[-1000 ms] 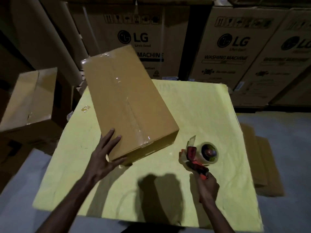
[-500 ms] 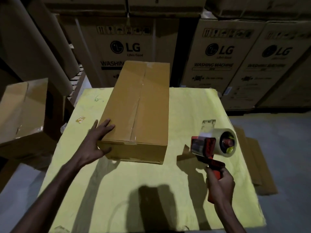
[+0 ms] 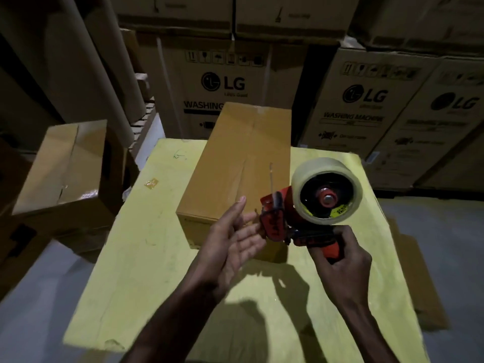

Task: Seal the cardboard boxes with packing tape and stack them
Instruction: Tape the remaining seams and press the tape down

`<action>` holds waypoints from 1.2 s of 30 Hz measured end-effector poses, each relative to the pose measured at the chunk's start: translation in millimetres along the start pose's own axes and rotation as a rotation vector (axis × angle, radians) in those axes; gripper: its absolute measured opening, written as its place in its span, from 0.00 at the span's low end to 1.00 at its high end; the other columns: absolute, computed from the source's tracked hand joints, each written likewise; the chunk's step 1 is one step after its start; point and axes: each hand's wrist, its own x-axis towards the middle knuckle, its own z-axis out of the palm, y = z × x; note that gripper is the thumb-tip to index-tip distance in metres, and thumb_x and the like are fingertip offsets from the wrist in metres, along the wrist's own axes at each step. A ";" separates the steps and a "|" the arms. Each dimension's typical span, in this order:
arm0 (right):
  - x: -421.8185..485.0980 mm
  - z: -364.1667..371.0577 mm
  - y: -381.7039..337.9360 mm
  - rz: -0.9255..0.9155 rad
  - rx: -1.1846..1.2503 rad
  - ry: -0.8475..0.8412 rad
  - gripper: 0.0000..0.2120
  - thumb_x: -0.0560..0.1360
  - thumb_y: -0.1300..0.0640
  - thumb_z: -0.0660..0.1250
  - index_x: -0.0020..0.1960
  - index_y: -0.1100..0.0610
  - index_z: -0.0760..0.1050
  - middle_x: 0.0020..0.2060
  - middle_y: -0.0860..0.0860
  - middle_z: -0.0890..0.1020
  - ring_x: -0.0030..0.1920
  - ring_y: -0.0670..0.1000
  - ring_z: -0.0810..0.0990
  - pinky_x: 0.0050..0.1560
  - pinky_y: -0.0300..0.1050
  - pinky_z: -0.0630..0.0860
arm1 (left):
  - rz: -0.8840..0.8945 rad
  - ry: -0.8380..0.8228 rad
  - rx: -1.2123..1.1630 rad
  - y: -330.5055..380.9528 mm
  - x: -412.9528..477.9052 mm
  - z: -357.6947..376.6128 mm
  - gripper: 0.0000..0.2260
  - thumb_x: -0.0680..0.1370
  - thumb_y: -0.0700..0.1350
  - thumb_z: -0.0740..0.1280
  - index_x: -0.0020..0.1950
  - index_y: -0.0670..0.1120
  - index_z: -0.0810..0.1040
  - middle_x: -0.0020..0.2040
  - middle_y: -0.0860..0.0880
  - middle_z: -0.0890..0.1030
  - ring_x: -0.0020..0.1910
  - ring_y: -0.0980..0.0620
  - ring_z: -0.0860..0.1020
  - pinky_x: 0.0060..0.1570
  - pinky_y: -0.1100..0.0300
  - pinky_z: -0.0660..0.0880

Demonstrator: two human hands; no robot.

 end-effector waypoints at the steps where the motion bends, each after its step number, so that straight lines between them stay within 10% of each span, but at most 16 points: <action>1: -0.1 1.6 -2.3 -0.041 -0.041 0.010 0.14 0.70 0.59 0.79 0.47 0.51 0.74 0.35 0.43 0.81 0.35 0.48 0.81 0.35 0.52 0.79 | -0.042 -0.025 -0.036 2.4 -1.6 -2.7 0.30 0.74 0.60 0.68 0.66 0.39 0.79 0.60 0.38 0.84 0.61 0.43 0.84 0.65 0.50 0.78; 11: -3.9 5.3 -15.7 -0.292 -0.143 -0.062 0.11 0.70 0.47 0.71 0.49 0.48 0.73 0.36 0.29 0.72 0.40 0.30 0.75 0.38 0.26 0.68 | -0.162 0.075 -0.212 -10.7 5.1 -34.4 0.15 0.71 0.44 0.72 0.55 0.38 0.80 0.45 0.39 0.86 0.38 0.46 0.87 0.39 0.54 0.85; 19: -0.8 15.2 -8.5 -0.250 0.035 -0.130 0.20 0.67 0.63 0.82 0.48 0.49 0.74 0.37 0.41 0.80 0.37 0.46 0.81 0.35 0.52 0.79 | -0.260 0.049 -0.490 -32.0 12.2 -46.1 0.22 0.73 0.40 0.73 0.66 0.39 0.77 0.50 0.41 0.83 0.35 0.50 0.84 0.31 0.63 0.81; 29: 2.8 26.5 -16.0 -0.189 0.216 -0.178 0.15 0.68 0.69 0.79 0.49 0.59 0.78 0.40 0.46 0.83 0.41 0.48 0.83 0.39 0.38 0.79 | -0.128 0.068 -0.409 -28.5 1.6 -48.9 0.26 0.74 0.37 0.70 0.71 0.32 0.74 0.55 0.32 0.84 0.42 0.41 0.87 0.26 0.62 0.80; 36: 12.1 34.0 -21.0 -0.141 0.254 -0.236 0.14 0.70 0.67 0.78 0.50 0.57 0.78 0.41 0.46 0.84 0.41 0.48 0.84 0.39 0.46 0.81 | -0.116 0.046 -0.286 -20.6 -2.4 -62.7 0.13 0.67 0.37 0.73 0.48 0.30 0.82 0.45 0.29 0.84 0.32 0.44 0.86 0.31 0.60 0.83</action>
